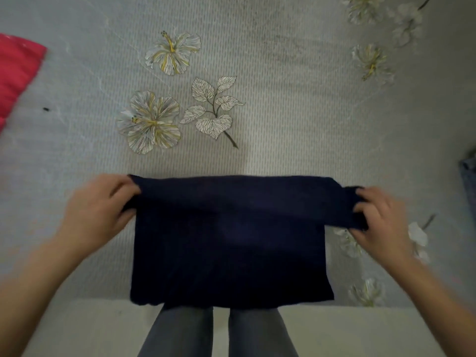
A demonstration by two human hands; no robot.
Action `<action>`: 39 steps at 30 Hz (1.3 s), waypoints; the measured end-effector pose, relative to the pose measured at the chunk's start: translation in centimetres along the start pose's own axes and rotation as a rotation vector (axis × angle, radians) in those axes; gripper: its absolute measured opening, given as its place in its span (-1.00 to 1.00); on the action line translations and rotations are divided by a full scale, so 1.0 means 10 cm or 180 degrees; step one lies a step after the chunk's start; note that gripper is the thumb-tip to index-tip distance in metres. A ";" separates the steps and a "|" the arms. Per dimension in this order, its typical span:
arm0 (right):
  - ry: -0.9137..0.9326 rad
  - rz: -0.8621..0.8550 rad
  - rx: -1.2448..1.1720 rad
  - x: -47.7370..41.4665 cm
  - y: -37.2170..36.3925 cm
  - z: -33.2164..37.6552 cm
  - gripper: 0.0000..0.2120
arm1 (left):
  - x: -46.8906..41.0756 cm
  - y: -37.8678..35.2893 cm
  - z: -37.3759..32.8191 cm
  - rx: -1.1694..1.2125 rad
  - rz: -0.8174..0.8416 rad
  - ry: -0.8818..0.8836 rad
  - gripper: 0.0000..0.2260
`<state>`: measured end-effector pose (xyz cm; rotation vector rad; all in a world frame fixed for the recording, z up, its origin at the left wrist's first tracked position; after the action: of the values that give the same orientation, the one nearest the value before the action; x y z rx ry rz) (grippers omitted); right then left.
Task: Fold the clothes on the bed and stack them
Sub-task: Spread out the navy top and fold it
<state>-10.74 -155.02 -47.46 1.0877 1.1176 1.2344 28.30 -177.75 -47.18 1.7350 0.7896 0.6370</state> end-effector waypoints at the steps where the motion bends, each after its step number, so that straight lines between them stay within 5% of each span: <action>1: -0.0015 0.0243 -0.0010 0.20 -0.08 0.09 -0.61 | 0.23 -0.07 -0.03 -0.0052 0.0084 -0.0020 -0.74; 5: 0.0076 0.1654 0.0049 0.90 -0.65 0.37 -0.59 | 1.11 -0.69 -0.09 -0.0532 0.1217 0.0172 -0.62; 6: 0.0012 0.1887 0.0024 1.01 -0.76 0.41 -0.40 | 1.26 -0.82 -0.08 -0.0668 0.1450 0.0260 -0.49; 8: -0.0362 0.1664 -0.0329 1.05 -0.84 0.45 -0.30 | 1.41 -0.96 -0.02 -0.0542 0.1679 0.0756 -0.36; 11: -0.1615 0.0927 -0.0967 0.90 -0.85 0.33 -0.58 | 1.36 -1.01 0.11 0.0112 0.1389 0.2265 -0.53; 14: -0.3014 0.0364 -0.2113 0.79 -0.94 0.24 -0.42 | 1.19 -1.05 0.09 0.1627 0.0947 0.3619 -0.54; 18: -0.3182 0.0352 -0.2152 0.70 -1.00 0.26 -0.53 | 1.04 -1.13 0.10 0.2394 0.0774 0.4343 -0.72; 21: -0.3174 0.0580 -0.1894 0.75 -1.06 0.27 -0.52 | 1.06 -1.13 0.14 0.2285 0.0861 0.4392 -0.82; 23: -0.3146 0.0636 -0.1565 0.76 -1.02 0.25 -0.45 | 1.05 -1.11 0.18 0.2203 0.0885 0.4282 -0.68; 27: -0.1830 0.0485 -0.0698 0.24 -0.75 0.27 -0.29 | 0.58 -0.90 0.13 0.0204 0.0846 0.2574 -0.21; 30: -0.0877 0.1503 -0.0260 -0.27 -0.83 0.31 -0.26 | 0.09 -0.96 -0.07 -0.0724 0.1477 0.1432 -0.15; 33: -0.0654 0.2242 -0.0049 -0.51 -0.94 0.32 -0.48 | -0.17 -1.08 -0.12 -0.1278 0.2266 0.1096 -0.29; 36: -0.0707 0.1975 -0.0146 -0.55 -0.86 0.25 -0.81 | -0.29 -1.03 -0.08 -0.1379 0.2183 0.0957 -0.75; 39: -0.0742 0.1796 -0.0373 -0.52 -0.71 0.21 -0.86 | -0.30 -0.86 -0.02 -0.0957 0.2150 0.1034 -0.85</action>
<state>-7.77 -160.49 -53.99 1.4695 0.5643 1.5329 24.55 -178.20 -55.46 1.6210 0.2734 1.4425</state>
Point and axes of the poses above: each hand's wrist, its own x-axis away from the middle knuckle, its own y-axis out of the back of the hand, z = x × y, the point moved 5 cm from there along -x, towards the middle knuckle, and after that the axes turned 12 degrees about y, right-handed, at the moved point
